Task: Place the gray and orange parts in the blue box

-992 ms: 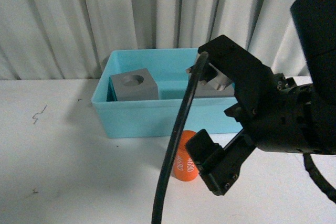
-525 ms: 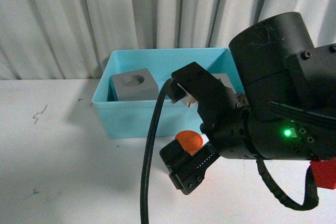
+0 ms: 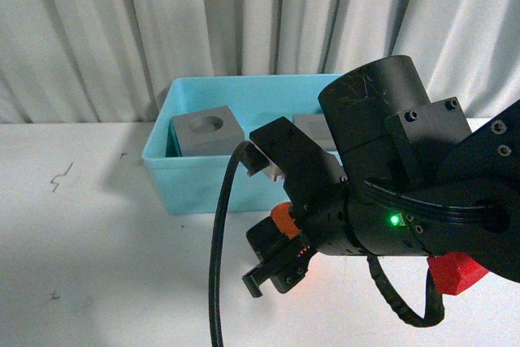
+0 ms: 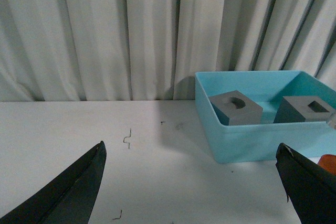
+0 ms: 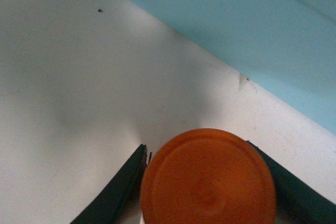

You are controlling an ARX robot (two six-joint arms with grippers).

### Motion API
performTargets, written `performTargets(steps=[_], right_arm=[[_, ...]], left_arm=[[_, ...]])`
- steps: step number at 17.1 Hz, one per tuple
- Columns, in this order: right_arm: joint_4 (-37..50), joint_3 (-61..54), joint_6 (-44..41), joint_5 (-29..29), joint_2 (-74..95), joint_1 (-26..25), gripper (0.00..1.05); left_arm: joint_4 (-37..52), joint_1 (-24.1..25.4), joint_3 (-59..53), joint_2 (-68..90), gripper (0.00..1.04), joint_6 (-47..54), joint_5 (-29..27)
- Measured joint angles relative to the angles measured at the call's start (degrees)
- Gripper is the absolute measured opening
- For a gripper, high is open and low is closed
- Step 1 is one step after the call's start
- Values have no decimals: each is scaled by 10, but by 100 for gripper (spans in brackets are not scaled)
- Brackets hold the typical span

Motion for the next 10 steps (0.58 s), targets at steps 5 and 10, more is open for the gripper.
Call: performTargets(steps=[5, 10], right_arm=[[22, -17, 45, -44, -83, -6, 48], [20, 150, 74, -24, -108, -91, 48]], left_arm=[[0, 0, 0, 0, 98, 0, 0], [0, 0, 0, 0, 98, 0, 0]])
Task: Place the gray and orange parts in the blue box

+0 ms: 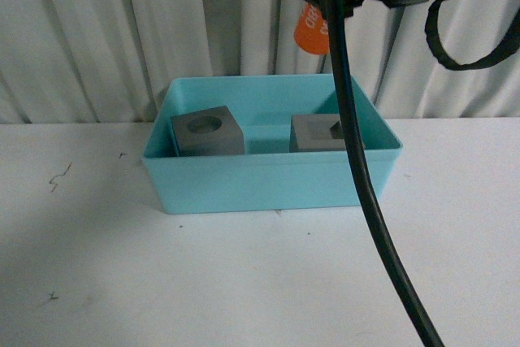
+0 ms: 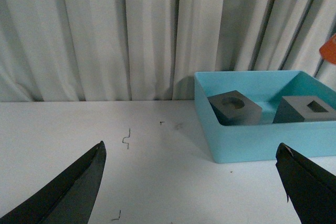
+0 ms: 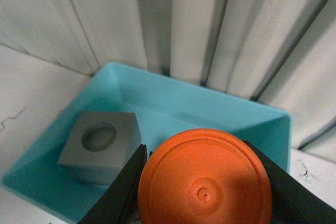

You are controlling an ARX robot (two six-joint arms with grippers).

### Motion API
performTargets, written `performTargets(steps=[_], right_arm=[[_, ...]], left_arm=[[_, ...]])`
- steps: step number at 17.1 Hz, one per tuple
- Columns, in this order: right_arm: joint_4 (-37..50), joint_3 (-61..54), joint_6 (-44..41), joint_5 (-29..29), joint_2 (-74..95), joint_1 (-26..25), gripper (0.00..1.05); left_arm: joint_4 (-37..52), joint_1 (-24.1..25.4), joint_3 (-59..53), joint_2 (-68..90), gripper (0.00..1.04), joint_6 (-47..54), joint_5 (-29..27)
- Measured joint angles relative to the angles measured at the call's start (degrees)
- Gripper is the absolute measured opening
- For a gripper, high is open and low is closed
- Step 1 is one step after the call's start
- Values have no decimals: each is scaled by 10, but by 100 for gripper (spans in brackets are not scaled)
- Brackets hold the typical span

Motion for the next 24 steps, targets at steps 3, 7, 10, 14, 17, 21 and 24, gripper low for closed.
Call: performTargets(steps=[3, 7, 10, 14, 17, 21, 24], right_arm=[[-62, 176, 12, 28, 149, 42, 47], [-72, 198, 19, 36, 164, 46, 47], [-81, 211, 23, 46, 180, 49, 47], [-94, 223, 57, 92, 235, 63, 47], [-102, 233, 82, 108, 254, 70, 47], [-115, 236, 100, 134, 288, 69, 47], [-118, 240, 109, 142, 289, 69, 47]], left_arm=[[0, 0, 0, 0, 98, 0, 0], [0, 0, 0, 0, 98, 0, 0], [0, 0, 0, 0, 98, 0, 0], [0, 0, 0, 0, 98, 0, 0], [0, 0, 0, 0, 98, 0, 0], [0, 0, 0, 0, 98, 0, 0], [0, 0, 0, 0, 98, 0, 0]])
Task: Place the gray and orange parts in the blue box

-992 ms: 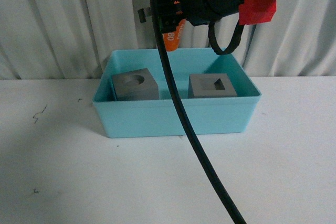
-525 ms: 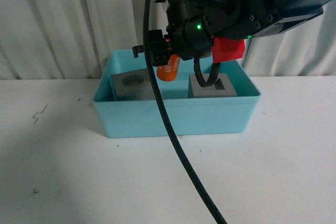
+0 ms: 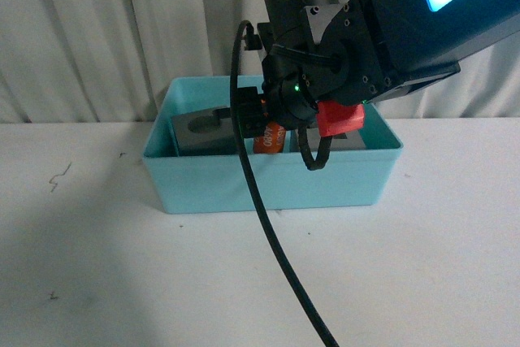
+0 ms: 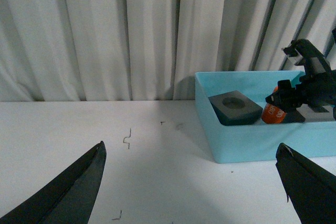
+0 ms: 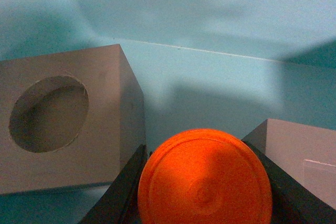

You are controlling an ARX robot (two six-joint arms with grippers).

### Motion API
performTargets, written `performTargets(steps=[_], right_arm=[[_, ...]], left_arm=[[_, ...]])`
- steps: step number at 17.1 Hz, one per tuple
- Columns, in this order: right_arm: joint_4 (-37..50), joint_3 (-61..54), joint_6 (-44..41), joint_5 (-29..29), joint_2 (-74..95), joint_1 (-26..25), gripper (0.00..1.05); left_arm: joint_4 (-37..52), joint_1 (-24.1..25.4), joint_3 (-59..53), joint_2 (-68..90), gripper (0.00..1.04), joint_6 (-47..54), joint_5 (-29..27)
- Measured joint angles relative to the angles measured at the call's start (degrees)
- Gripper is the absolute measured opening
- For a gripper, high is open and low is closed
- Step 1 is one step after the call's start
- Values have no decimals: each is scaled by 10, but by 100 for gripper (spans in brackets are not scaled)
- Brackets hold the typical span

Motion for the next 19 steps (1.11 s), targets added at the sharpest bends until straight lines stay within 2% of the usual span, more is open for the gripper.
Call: performTargets(steps=[2, 7, 11, 14, 16, 17, 19], right_arm=[[-7, 1, 9, 4, 4, 1, 50], [40, -18, 23, 8, -8, 2, 100], [164, -171, 6, -3, -191, -11, 98], [202, -366, -21, -12, -435, -77, 98], [134, -528, -27, -14, -578, -147, 98], [66, -621, -24, -12, -679, -185, 98], [-68, -722, 5, 3, -868, -191, 98]], left_arm=[[0, 0, 0, 0, 98, 0, 0], [0, 0, 0, 0, 98, 0, 0], [0, 0, 0, 0, 98, 0, 0], [0, 0, 0, 0, 98, 0, 0], [0, 0, 0, 0, 98, 0, 0], [0, 0, 0, 0, 98, 0, 0], [0, 0, 0, 0, 98, 0, 0]])
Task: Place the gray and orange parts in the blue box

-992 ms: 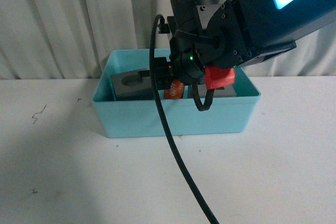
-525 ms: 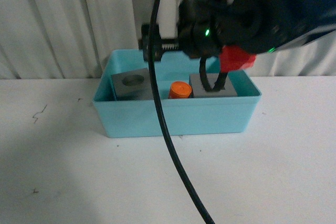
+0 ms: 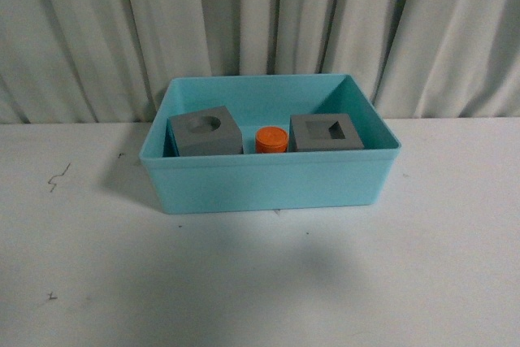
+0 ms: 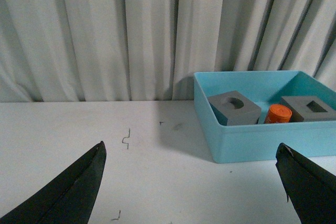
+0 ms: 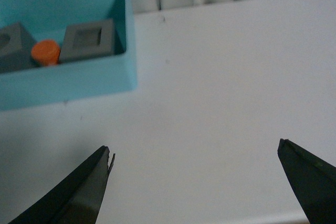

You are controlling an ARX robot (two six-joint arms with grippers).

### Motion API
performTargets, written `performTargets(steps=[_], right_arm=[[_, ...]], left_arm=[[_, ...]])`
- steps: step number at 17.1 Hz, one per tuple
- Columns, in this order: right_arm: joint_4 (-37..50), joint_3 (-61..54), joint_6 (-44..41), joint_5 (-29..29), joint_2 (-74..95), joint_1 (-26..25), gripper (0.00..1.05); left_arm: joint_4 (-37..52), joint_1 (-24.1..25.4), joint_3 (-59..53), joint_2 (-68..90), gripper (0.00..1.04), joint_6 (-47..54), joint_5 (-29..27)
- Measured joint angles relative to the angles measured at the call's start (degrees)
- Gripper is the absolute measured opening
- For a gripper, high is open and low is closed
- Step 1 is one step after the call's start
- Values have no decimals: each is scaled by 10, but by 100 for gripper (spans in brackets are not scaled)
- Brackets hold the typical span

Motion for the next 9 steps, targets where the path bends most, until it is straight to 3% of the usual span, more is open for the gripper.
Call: performTargets(steps=[1, 3, 4, 5, 6, 9], right_arm=[[-79, -37, 25, 19, -89, 30, 98], [-219, -77, 109, 96, -202, 146, 98], [-167, -97, 129, 135, -229, 194, 95], [-22, -156, 90, 174, -287, 196, 85], [73, -209, 32, 175, -345, 158, 72], [32, -225, -46, 116, -460, 92, 33]], left_arm=[[0, 0, 0, 0, 98, 0, 0], [0, 0, 0, 0, 98, 0, 0], [0, 0, 0, 0, 98, 0, 0], [0, 0, 0, 0, 98, 0, 2], [-1, 1, 0, 0, 98, 0, -2], [0, 0, 0, 0, 98, 0, 0]])
